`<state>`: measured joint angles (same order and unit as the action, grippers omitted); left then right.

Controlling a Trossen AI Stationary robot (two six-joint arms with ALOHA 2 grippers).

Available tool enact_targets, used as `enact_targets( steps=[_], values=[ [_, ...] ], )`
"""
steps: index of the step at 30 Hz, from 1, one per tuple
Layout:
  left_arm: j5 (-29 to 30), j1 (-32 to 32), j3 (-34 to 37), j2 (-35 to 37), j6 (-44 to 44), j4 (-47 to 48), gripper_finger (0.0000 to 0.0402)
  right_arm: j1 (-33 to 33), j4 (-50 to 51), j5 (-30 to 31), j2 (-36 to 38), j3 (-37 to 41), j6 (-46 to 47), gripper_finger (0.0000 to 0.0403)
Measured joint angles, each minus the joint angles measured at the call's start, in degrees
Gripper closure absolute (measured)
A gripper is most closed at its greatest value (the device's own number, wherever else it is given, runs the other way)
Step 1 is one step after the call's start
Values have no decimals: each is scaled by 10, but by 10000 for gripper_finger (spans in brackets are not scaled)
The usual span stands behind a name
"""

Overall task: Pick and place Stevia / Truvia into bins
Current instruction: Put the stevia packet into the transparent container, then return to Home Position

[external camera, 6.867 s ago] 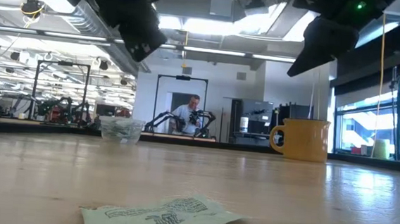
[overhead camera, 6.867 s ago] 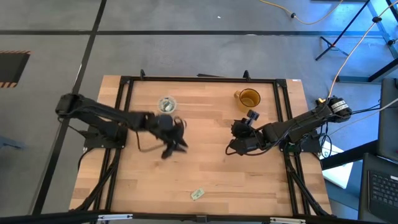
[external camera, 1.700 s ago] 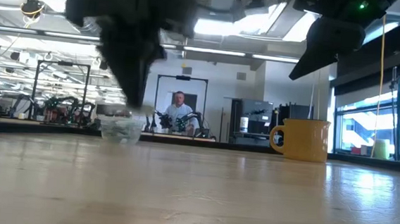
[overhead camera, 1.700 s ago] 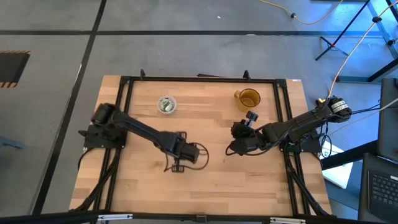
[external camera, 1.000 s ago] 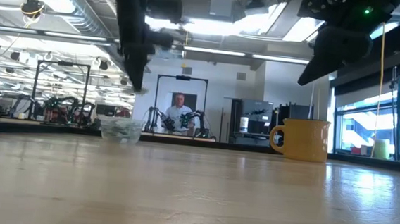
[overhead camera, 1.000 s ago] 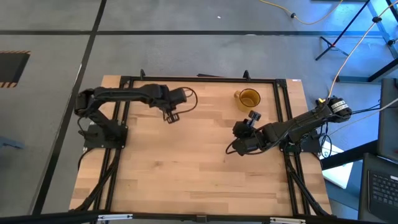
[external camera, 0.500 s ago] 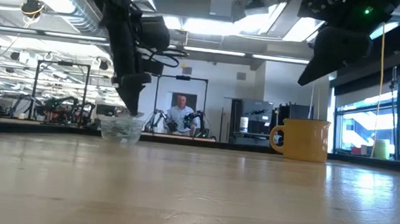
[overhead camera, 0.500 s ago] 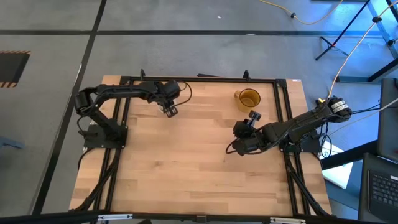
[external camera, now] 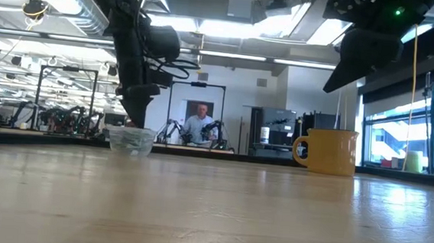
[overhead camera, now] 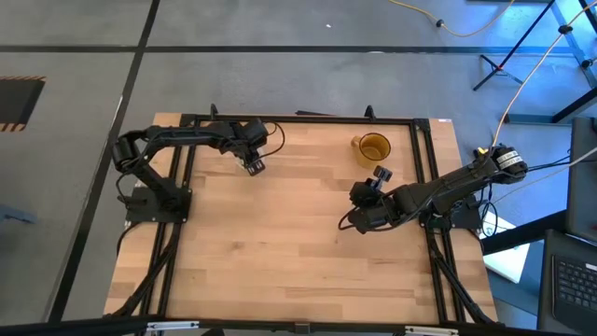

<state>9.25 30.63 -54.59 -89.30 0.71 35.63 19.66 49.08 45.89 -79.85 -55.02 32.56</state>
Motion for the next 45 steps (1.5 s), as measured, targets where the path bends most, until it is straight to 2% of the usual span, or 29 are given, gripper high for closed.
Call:
enact_targets(
  steps=[5, 10, 16, 19, 23, 29, 33, 41, 45],
  values=[
    [-15, 0, 0, 5, -5, 1, 321, 0, 0, 0, 0, 0, 0, 288],
    [-17, -7, 0, 45, -4, 3, 296, 0, 0, 0, 0, 0, 3, 288],
    [-47, -22, 0, 147, 0, -2, 288, -3, 8, 0, 10, 6, -7, 288],
    [-49, -41, 19, 207, 0, -48, 289, -9, -5, -11, 43, 39, -2, 289],
    [-70, -67, 94, 301, 0, -145, 290, -24, -74, -63, 120, 107, -33, 297],
    [-104, -82, 220, 445, 6, -262, 290, -90, -273, -210, 251, 203, -175, 306],
    [-130, -83, 290, 530, 18, -314, 291, -146, -333, -310, 322, 256, -214, 307],
    [-135, -83, 371, 664, 35, -342, 296, -215, -387, -384, 428, 348, -213, 307],
    [-134, -83, 385, 716, 32, -341, 296, -229, -417, -395, 478, 383, -210, 307]
  ],
)
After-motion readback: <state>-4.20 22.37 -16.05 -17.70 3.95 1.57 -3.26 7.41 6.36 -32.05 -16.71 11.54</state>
